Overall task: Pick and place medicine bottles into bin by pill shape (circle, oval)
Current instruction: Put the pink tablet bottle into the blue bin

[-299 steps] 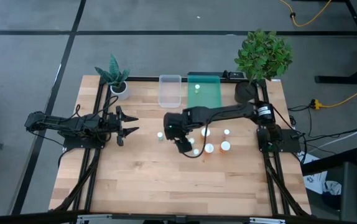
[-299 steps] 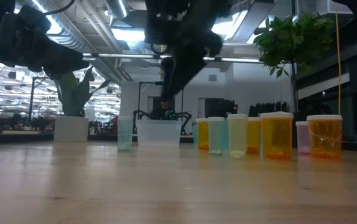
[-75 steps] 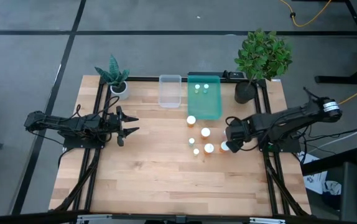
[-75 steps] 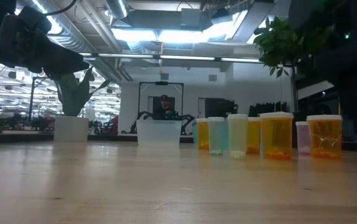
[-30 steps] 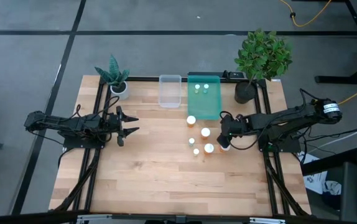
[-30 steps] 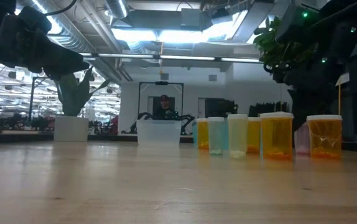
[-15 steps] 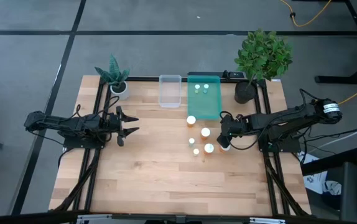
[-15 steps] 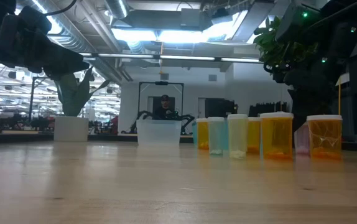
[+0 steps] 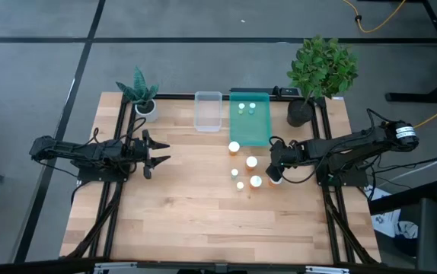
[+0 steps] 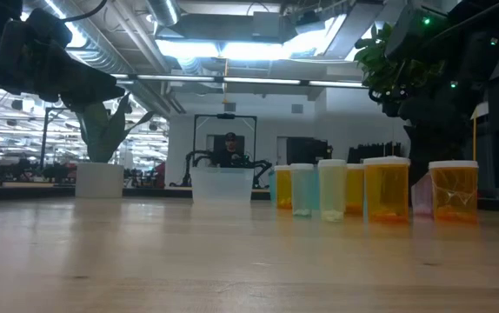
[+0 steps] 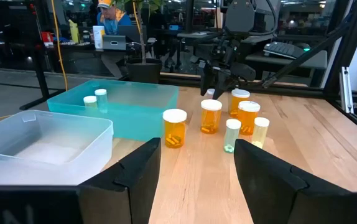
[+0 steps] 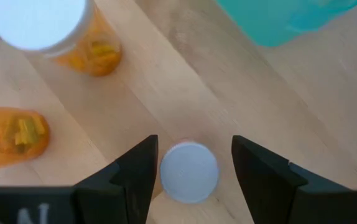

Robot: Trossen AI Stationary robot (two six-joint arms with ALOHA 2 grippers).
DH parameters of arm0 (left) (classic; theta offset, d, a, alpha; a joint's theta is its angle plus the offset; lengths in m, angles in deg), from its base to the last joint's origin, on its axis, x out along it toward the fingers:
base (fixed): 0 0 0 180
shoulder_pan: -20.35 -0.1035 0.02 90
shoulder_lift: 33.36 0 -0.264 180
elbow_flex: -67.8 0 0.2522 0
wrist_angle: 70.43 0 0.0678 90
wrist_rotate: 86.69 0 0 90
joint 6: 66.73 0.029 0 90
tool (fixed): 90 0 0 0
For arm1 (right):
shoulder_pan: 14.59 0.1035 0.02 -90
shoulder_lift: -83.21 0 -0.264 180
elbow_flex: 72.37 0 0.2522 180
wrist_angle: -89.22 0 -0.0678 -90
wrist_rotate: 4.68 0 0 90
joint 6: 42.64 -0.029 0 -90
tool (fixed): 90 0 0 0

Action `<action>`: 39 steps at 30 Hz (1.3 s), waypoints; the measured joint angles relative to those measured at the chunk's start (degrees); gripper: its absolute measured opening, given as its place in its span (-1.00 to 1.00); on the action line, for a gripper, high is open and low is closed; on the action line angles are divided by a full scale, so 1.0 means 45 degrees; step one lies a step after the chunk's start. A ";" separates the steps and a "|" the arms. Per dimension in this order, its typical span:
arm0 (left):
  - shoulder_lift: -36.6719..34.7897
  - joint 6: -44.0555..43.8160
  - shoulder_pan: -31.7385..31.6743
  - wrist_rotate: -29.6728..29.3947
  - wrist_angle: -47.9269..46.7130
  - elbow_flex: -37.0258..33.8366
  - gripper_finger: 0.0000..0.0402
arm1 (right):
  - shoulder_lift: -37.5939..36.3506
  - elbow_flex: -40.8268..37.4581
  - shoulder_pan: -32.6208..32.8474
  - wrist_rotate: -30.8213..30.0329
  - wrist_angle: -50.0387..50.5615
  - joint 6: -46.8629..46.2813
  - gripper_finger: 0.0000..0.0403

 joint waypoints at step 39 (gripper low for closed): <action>0.0000 0.0000 0.0000 0.0001 0.0000 0.0000 -0.03 | 0.0478 0.5465 -0.1848 -0.2313 0.1718 0.2521 -0.46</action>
